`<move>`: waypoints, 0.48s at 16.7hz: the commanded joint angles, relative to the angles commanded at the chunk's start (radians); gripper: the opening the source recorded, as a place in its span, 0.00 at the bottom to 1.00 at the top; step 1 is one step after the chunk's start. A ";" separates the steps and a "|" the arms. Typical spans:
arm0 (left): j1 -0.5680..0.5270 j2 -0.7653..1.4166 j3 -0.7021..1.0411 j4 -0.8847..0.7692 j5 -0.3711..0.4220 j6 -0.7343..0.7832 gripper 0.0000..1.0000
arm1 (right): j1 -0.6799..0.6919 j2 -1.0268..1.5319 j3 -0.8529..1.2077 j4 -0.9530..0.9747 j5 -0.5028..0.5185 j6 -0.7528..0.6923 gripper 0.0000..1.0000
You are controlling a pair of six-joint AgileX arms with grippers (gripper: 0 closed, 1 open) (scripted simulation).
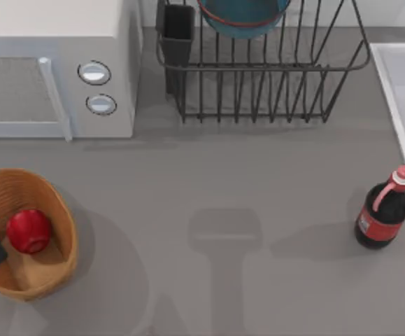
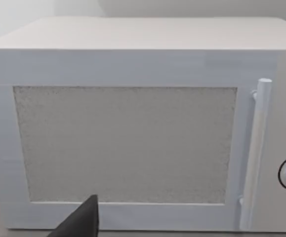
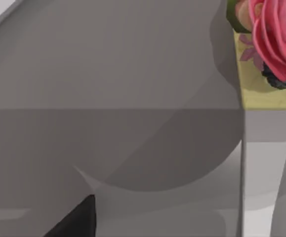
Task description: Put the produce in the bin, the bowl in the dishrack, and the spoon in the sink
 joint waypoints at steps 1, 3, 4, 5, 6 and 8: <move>0.000 0.000 0.000 0.000 0.000 0.000 1.00 | 0.000 0.000 0.000 0.000 0.000 0.000 0.10; 0.000 0.000 0.000 0.000 0.000 0.000 1.00 | 0.000 0.000 0.000 0.000 0.000 0.000 0.00; 0.000 0.000 0.000 0.000 0.000 0.000 1.00 | 0.000 0.000 0.000 0.000 0.000 0.000 0.00; 0.000 0.000 0.000 0.000 0.000 0.000 1.00 | 0.000 0.000 0.000 0.000 0.000 0.000 0.00; 0.000 0.000 0.000 0.000 0.000 0.000 1.00 | 0.000 0.000 0.000 0.000 0.000 0.000 0.00; 0.000 0.000 0.000 0.000 0.000 0.000 1.00 | 0.000 0.000 0.000 0.000 0.000 0.000 0.00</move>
